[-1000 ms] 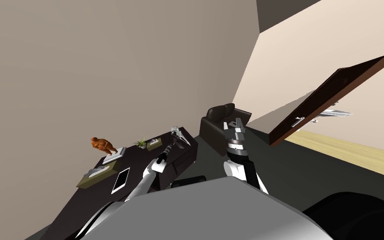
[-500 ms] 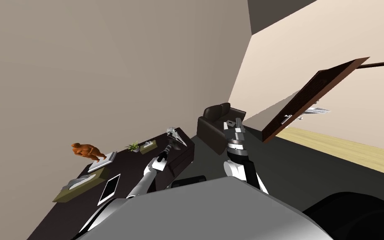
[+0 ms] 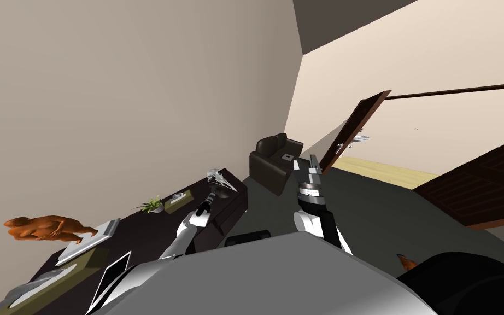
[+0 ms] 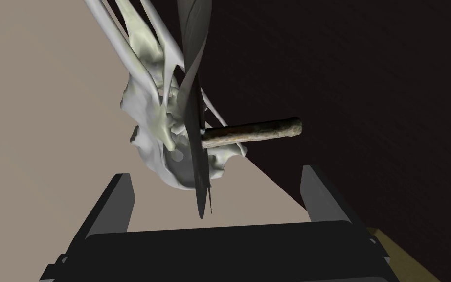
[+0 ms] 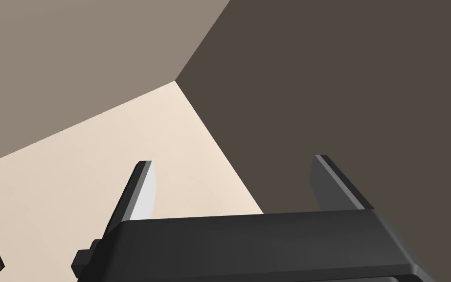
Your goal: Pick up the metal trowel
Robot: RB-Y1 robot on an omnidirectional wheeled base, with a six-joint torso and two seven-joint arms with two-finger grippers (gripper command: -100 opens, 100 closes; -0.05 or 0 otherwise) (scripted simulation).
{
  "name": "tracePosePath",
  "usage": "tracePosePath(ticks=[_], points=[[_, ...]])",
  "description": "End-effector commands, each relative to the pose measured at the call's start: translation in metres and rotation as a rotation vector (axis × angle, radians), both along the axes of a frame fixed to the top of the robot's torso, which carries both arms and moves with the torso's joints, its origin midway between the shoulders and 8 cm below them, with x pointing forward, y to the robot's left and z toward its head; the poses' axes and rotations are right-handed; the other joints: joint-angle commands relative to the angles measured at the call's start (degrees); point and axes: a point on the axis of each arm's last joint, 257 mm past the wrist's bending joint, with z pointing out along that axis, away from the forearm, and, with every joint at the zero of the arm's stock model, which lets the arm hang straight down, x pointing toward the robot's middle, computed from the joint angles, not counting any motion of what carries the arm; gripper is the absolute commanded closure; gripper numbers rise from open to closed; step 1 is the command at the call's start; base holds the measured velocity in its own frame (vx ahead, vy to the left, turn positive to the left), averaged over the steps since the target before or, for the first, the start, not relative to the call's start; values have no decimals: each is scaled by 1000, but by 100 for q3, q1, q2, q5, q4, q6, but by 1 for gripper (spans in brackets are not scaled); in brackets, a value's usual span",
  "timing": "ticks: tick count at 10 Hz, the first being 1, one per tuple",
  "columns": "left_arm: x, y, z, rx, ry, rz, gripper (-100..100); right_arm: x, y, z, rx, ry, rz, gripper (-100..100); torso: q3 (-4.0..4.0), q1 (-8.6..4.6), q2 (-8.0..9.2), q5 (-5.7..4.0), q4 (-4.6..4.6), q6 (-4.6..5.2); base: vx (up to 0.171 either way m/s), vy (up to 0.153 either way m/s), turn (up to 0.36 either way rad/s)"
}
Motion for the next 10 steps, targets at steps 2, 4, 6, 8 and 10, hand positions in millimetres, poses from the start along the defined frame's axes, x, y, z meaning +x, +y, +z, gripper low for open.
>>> tracePosePath(ticks=[2, 4, 6, 8, 10], points=[[-8, 49, -1, -1, 1, 81, -100, 0, 0, 0, 0, 0, 0, 0, 0, 1, -1, -1, 0, 1, -56, -16, -315], [-13, 69, 0, -6, -3, 122, -100, 0, 0, 0, 0, 0, 0, 0, -4, 8, -8, 2, -2, -4, -31, -10, -173], [-14, 76, 1, -6, -5, 134, -100, 0, 0, 0, 0, 0, 0, 0, -4, 4, -7, 1, -1, 0, -34, -9, -198], [-14, 77, 1, -7, -5, 137, 100, 0, 0, 0, 0, 0, 0, 0, -11, 11, -19, 3, -4, -5, -2, 0, 6], [-13, 77, 2, -16, -9, 142, 100, 0, 0, 0, 0, 0, 0, 0, -20, 10, -30, -6, -13, -1, 0, 0, 0]])
